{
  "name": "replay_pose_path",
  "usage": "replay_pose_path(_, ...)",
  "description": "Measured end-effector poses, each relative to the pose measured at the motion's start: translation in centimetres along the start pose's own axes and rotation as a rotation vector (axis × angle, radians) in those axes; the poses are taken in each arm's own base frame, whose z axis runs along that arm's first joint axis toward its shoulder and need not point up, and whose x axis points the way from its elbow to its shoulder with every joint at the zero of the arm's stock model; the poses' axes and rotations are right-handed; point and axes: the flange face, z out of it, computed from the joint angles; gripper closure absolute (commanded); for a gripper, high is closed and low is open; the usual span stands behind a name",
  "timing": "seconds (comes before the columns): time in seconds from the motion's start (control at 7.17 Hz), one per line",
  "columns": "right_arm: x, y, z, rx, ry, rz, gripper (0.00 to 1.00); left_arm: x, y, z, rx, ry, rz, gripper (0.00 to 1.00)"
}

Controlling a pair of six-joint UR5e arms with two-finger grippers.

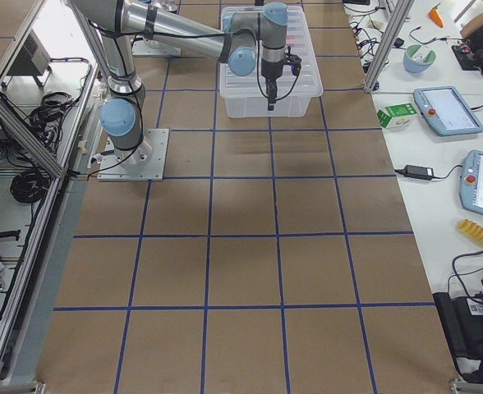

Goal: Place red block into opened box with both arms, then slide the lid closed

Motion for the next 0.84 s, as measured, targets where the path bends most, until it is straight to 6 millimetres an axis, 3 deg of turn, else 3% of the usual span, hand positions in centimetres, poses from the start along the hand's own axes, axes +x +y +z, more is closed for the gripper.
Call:
replay_pose_path(0.28, 0.9, 0.0, 0.0, -0.006, 0.044, 0.008, 0.00, -0.2, -0.5, 2.1, 0.007, -0.003, -0.002, 0.18)
replay_pose_path(0.42, 2.2, 0.0, 0.0, -0.012, 0.081, 0.023, 0.00, -0.3, -0.7, 2.9, 0.012, -0.007, 0.000, 0.37)
replay_pose_path(0.56, 3.5, -0.1, 0.1, -0.018, 0.105, 0.041, 0.00, -0.3, -0.9, 3.7, 0.010, -0.004, 0.001, 0.85)
replay_pose_path(0.7, 4.8, -0.2, 0.2, -0.024, 0.129, 0.052, 0.00, -0.1, -1.2, 4.3, 0.004, -0.002, 0.006, 0.97)
replay_pose_path(0.84, 5.8, -0.2, 0.3, -0.030, 0.148, 0.054, 0.00, 0.0, -1.5, 4.2, 0.003, -0.011, 0.015, 1.00)
